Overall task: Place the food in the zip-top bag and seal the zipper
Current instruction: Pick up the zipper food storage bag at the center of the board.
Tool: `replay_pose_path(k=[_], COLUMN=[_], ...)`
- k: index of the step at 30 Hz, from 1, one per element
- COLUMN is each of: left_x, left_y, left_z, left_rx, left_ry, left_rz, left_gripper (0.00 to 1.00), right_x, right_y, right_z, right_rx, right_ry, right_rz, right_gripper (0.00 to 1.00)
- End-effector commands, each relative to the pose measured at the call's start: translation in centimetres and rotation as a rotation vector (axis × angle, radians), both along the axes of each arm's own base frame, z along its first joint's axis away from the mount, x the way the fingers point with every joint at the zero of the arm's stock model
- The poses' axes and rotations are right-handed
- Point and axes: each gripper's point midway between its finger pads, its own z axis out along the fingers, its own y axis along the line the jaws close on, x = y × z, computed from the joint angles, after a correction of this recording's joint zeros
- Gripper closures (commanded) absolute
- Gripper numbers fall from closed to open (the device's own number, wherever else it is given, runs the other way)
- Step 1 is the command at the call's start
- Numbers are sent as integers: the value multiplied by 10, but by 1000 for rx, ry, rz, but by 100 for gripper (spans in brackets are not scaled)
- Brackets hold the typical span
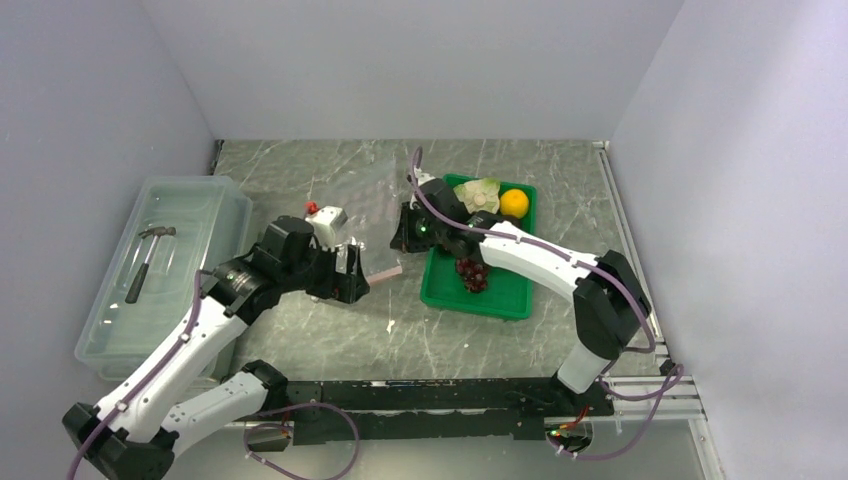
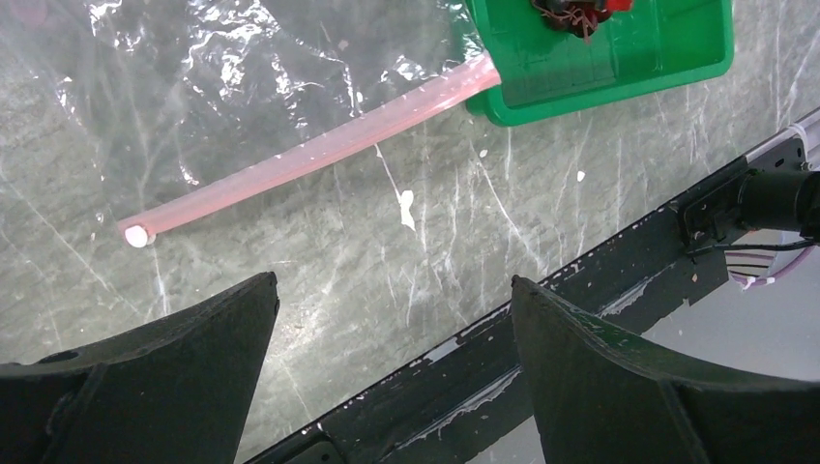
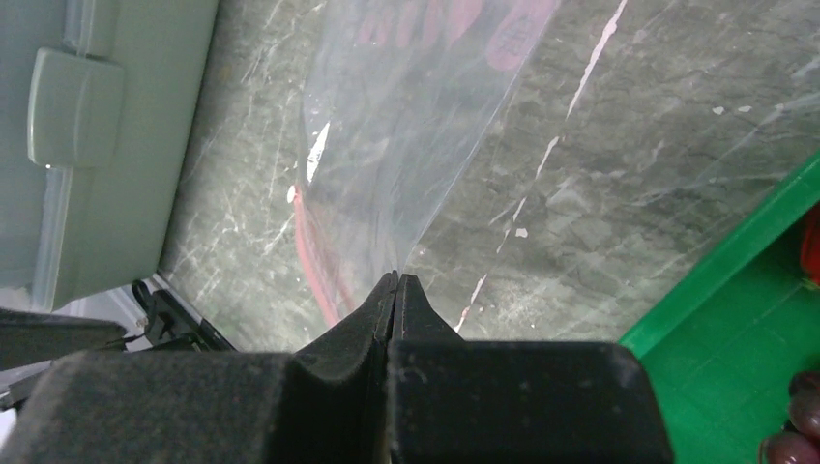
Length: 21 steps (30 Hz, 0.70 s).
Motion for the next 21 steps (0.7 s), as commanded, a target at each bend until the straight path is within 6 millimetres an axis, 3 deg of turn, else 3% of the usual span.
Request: replay_pose_path(k=[1, 13, 21], left_x=[16, 38, 38], left_y=[-13, -22, -38], left_z=[21, -6, -33], left_rx=[-45, 39, 214], left_ry=[-61, -37, -107], left_rz=[-19, 71, 145], left_gripper=[5, 15, 16], right_x=[-3, 0, 7], right_y=[-9, -37, -53], right_z=[25, 37, 42], right_rx=[30, 24, -7], right_ry=[-28, 10, 3], right_rz=[19, 28, 17], right_gripper=[100, 100, 100])
